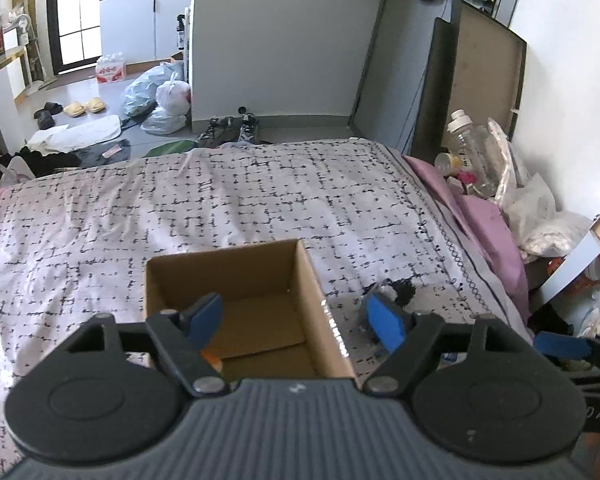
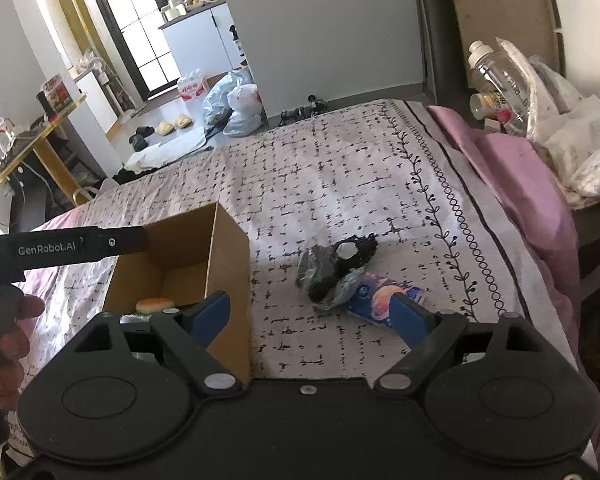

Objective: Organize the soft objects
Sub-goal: 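Open both tools to drop the hamburger plush and white bag into the box, then reach the left tool to the dark grey plush toy and close on it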

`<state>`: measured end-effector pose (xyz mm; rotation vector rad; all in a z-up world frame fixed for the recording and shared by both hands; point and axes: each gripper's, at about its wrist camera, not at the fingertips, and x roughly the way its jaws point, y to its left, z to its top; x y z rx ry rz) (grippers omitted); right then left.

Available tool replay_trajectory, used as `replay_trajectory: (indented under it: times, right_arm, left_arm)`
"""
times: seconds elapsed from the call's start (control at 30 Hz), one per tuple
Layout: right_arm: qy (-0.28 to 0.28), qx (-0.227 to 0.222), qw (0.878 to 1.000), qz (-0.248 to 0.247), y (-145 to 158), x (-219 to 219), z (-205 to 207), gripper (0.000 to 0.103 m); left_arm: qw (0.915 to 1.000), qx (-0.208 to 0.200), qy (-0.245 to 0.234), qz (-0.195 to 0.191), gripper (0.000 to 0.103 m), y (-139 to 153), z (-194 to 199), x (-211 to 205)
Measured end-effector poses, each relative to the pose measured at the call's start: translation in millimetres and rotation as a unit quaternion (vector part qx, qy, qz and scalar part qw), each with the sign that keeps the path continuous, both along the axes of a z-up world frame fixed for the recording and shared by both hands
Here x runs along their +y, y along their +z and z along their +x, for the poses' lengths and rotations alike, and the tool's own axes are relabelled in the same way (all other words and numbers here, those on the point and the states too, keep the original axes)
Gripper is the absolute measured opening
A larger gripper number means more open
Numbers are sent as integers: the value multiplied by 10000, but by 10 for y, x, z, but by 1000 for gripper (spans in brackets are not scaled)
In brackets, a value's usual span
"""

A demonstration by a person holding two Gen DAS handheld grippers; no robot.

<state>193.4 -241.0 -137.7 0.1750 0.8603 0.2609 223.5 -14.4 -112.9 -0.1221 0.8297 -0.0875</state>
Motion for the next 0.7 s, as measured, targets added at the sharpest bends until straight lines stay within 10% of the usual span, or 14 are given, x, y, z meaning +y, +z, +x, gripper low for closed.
replay_trajectory:
  times: [0.7]
  right_arm:
    - [-577,627,9927,855,-333,-501,328,50]
  left_arm:
    - [9988,274,-255,-303,77,-156,361,-653]
